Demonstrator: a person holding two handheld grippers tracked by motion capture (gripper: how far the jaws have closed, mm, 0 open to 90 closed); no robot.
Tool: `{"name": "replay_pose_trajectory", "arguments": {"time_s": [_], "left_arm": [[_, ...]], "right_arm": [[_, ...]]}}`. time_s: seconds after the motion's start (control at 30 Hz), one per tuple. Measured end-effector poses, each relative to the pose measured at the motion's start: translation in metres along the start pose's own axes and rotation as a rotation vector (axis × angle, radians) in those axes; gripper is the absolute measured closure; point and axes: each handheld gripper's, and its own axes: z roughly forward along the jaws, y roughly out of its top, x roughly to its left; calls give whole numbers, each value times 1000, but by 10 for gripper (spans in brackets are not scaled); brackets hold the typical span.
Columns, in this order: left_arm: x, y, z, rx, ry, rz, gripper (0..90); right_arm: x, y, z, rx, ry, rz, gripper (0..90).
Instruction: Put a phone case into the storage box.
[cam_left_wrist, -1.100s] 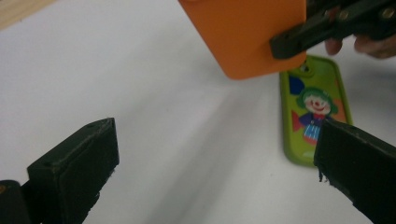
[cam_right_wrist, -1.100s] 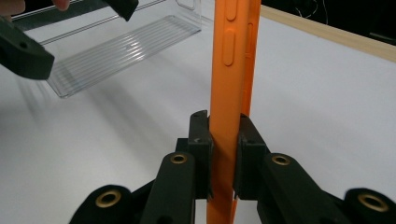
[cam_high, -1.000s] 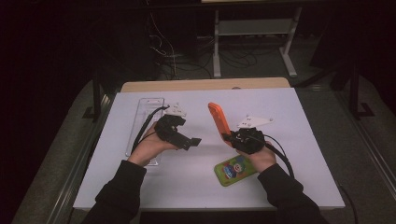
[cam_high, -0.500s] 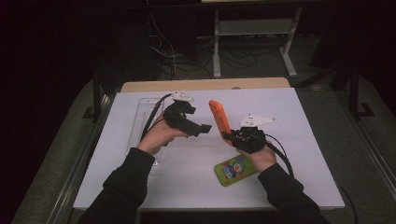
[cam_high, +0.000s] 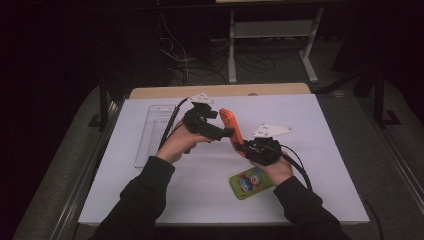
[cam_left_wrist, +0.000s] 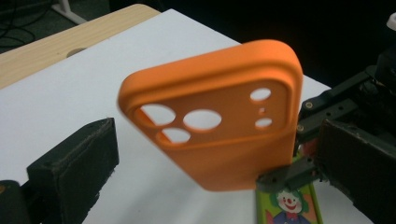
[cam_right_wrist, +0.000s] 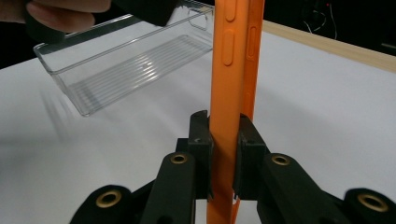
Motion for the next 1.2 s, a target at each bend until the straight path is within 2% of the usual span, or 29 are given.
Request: {"name": "replay_pose_trajectory", "arguments": {"time_s": [0.27, 0.33, 0.73, 1.03, 1.2], "left_arm": [[-1, -1, 6, -19, -10, -11, 0], [-2, -1, 8, -28, -8, -28, 0], [-2, -3, 12, -52, -6, -68, 0], [0, -2, 8, -72, -4, -74, 115], [1, -3, 7, -62, -14, -64, 134]], "right_arm": [[8, 1, 2, -3, 29, -24, 783], [9, 1, 3, -1, 34, -24, 783], [10, -1, 6, 11, 33, -22, 783], [11, -2, 7, 24, 27, -19, 782], [13, -3, 8, 31, 26, -21, 782]]}}
